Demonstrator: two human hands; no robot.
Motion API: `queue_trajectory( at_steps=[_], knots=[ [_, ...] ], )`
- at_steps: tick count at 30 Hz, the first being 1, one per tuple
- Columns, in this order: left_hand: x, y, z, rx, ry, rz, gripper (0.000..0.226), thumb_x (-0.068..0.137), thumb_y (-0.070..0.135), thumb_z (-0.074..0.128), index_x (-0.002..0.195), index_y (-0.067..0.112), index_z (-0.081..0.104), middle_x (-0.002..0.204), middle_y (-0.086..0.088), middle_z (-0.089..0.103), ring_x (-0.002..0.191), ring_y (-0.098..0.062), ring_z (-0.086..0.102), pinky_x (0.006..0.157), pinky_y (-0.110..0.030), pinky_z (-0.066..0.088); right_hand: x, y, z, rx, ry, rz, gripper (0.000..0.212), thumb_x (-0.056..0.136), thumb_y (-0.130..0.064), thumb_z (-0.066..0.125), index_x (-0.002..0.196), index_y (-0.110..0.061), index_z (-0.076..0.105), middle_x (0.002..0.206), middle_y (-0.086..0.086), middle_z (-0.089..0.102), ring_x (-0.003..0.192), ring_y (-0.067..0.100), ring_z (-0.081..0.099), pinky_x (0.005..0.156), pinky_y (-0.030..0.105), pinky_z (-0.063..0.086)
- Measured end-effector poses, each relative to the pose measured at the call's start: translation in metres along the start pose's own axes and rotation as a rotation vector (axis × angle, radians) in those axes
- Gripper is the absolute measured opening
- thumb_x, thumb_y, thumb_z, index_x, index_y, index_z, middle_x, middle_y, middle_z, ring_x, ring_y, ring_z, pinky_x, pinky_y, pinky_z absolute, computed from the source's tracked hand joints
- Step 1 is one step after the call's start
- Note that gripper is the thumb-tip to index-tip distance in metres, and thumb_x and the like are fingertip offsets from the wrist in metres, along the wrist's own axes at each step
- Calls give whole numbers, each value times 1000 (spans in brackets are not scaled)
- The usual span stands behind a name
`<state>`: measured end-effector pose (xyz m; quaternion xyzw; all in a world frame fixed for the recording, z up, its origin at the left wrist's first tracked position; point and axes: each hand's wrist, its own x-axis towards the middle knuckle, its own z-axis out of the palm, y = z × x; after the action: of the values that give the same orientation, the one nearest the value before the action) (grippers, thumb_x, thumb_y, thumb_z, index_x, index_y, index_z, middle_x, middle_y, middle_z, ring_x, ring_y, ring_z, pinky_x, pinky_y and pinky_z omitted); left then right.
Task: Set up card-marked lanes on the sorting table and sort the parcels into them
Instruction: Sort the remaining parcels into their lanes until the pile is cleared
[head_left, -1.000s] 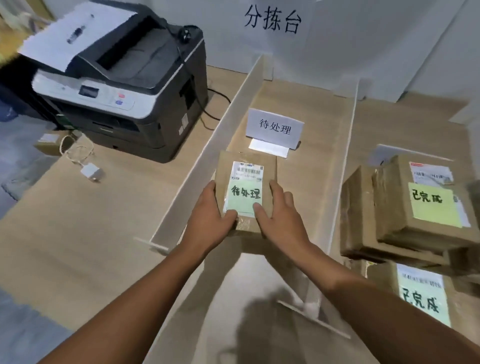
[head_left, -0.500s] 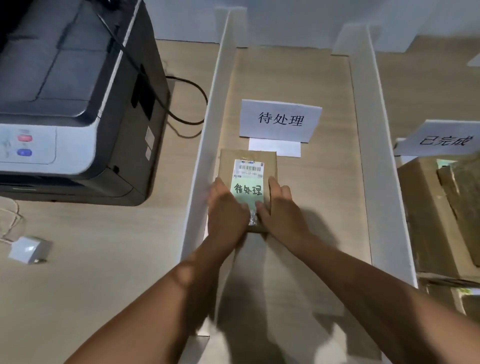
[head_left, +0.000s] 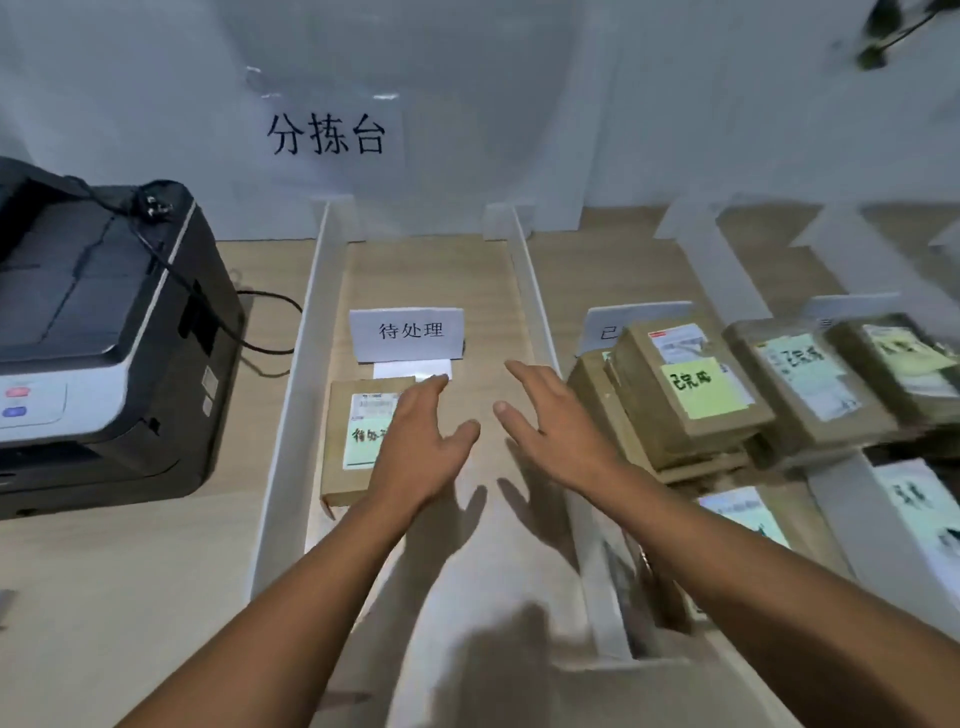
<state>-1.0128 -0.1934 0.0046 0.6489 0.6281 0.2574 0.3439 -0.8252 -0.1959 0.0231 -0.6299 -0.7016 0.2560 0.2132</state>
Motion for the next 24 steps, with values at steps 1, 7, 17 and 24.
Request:
queue_trajectory(
  at_steps=[1,7,17,24],
  knots=[
    [-8,25,7,-5,-7,57,69,93,41,64,154,23,37,158,1,39,144,-17,36,112,-30,31,-18,8,-27,-27,42,-5,58,104,-44,51,156,-21,38,157,1,41,143,17,37,113,26,28],
    [-71,184,85,61,-65,421,75,88,58,59,149,17,45,148,-4,48,140,-21,42,116,-34,33,-157,98,-185,-127,261,13,55,101,-44,56,153,-28,45,158,3,40,147,20,31,117,31,25],
    [-225,405,355,267,-276,736,95,82,86,32,157,28,35,166,1,28,154,-25,17,124,-52,14,-491,291,-366,-400,467,430,67,101,-61,44,161,-36,25,168,3,24,156,25,16,123,51,19],
    [-293,516,498,284,-415,823,104,73,92,22,156,32,31,168,5,19,156,-22,5,124,-55,8,-632,386,-444,-370,578,651,67,100,-67,38,160,-45,17,171,-5,14,158,18,2,126,52,9]
  ],
)
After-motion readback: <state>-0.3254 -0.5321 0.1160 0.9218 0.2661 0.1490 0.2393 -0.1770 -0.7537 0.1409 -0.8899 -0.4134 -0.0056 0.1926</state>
